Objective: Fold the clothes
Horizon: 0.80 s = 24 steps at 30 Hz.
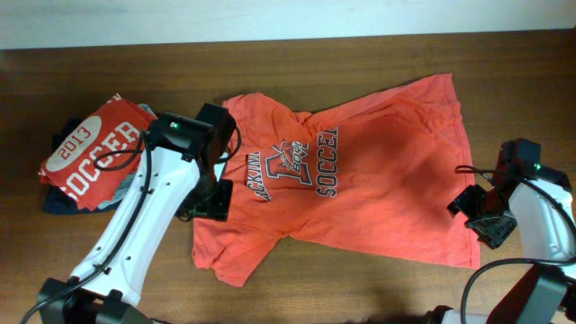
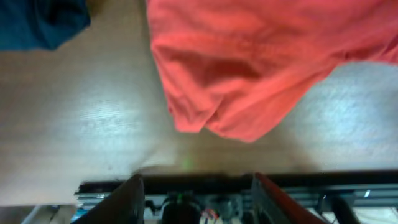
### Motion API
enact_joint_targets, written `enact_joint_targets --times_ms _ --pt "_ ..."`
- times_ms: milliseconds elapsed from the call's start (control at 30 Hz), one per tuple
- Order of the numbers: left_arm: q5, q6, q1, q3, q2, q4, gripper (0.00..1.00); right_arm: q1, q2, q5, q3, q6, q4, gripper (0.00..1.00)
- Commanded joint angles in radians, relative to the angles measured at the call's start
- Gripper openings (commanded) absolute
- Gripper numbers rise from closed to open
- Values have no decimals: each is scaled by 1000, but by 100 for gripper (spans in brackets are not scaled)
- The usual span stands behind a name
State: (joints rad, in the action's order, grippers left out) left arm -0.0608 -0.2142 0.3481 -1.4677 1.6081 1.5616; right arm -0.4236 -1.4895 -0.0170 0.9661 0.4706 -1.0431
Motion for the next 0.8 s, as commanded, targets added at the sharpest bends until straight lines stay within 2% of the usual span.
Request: enact_joint_targets --times_ms 0,100,167,233,300,333,500,633,767 --pt "-7 -14 -4 10 0 -60 42 4 12 83 10 -72 20 71" --pt "-10 -13 -4 -1 -26 -100 31 4 39 257 11 -192 58 66" --pt "-32 -14 -4 -5 -74 -151 32 5 78 338 11 -237 75 66" --pt "-65 -14 -4 -5 -130 -220 43 5 134 389 11 -261 100 67" --pt "-75 11 -4 -5 -179 -314 60 5 195 445 11 -291 135 69" --pt "-72 36 -4 -5 -192 -361 63 5 227 480 11 -312 156 69" --pt "32 163 -4 -5 -142 -514 62 5 330 632 11 -355 222 68" --pt "108 223 -4 -5 8 -572 63 14 335 653 10 -355 220 66" --pt "107 281 -4 -5 164 -667 75 50 323 653 10 -363 219 71"
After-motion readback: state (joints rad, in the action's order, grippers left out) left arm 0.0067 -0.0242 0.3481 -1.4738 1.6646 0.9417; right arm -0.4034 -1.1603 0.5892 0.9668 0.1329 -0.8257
